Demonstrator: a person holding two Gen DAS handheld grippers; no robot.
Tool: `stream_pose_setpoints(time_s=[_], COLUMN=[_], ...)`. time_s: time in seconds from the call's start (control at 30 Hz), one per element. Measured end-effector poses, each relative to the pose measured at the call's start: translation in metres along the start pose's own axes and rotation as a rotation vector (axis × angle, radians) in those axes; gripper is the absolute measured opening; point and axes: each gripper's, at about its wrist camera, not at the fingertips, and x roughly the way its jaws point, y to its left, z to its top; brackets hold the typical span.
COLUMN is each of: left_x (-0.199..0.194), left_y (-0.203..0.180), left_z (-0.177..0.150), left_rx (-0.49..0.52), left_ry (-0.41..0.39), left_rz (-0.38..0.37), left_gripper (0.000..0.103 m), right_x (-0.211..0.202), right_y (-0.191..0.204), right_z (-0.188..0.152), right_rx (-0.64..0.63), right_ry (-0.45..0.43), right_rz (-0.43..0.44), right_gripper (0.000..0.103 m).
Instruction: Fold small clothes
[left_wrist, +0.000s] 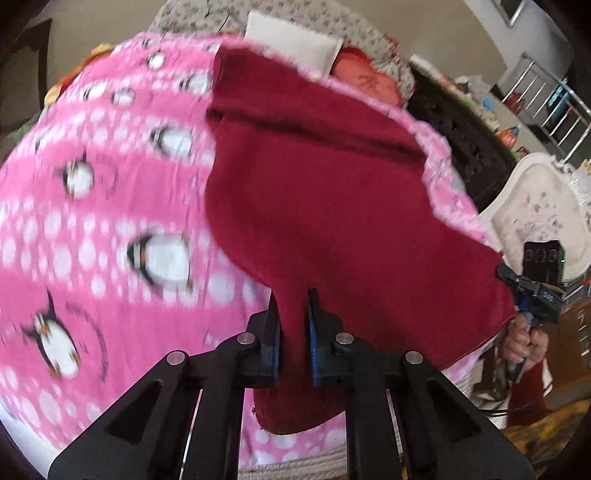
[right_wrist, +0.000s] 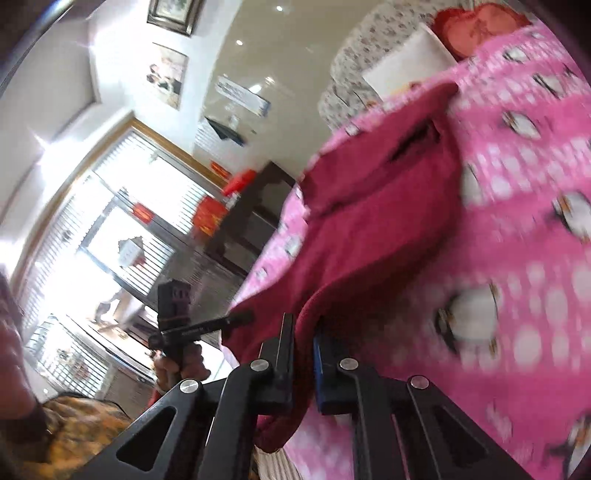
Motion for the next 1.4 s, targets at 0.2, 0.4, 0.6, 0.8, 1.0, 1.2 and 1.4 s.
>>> stream_pose_setpoints(time_s=[0.2,0.4,0.6,0.8,1.0,1.2,1.4], left_x=[-0.011,0.018,0.105,0.101,0.052,0.037,0.103], left_y=[-0.011,0.006,0.056,0.071,0.077,0.037,0.004], left_z=[0.080,0.178,0.263,0.287,0.279,0.220,0.202], left_rx=[0.055,0.039,-0.148,-0.142,-0.170,0.020,0.143], left_ry=[-0.106,-0.144,-0.101,-0.087,-0.237,-0.212,-0.063], left_rz=[-0.041,-0.035,-0.028,-0.030,-0.025,0.011,0.094], left_gripper=[0.010,0.010,0.010,0.046,0.079,0.079,0.079], right_x=[0.024,0.057,0.093,0.078,0.041,0.073,0.135], right_y=[0.002,-0.043,-0.130,-0.119,-0.089,-0.010,-0.038], right_z=[0.083,0.179,0.239,0.249,0.238,0.175,0.188], right_rx=[-0.075,-0.016,0.146,0.081,0.051,-0.338,-0.342], right_ry=[-0.092,-0.146,-0.152,-0.137,-0.197,0.059,0.132], right_rz=[0.021,-0.052,-0.263,-0.290,-0.329,-0.324,-0.468], right_gripper=[0.007,0.007,0.008,0.020,0.045,0.045,0.043])
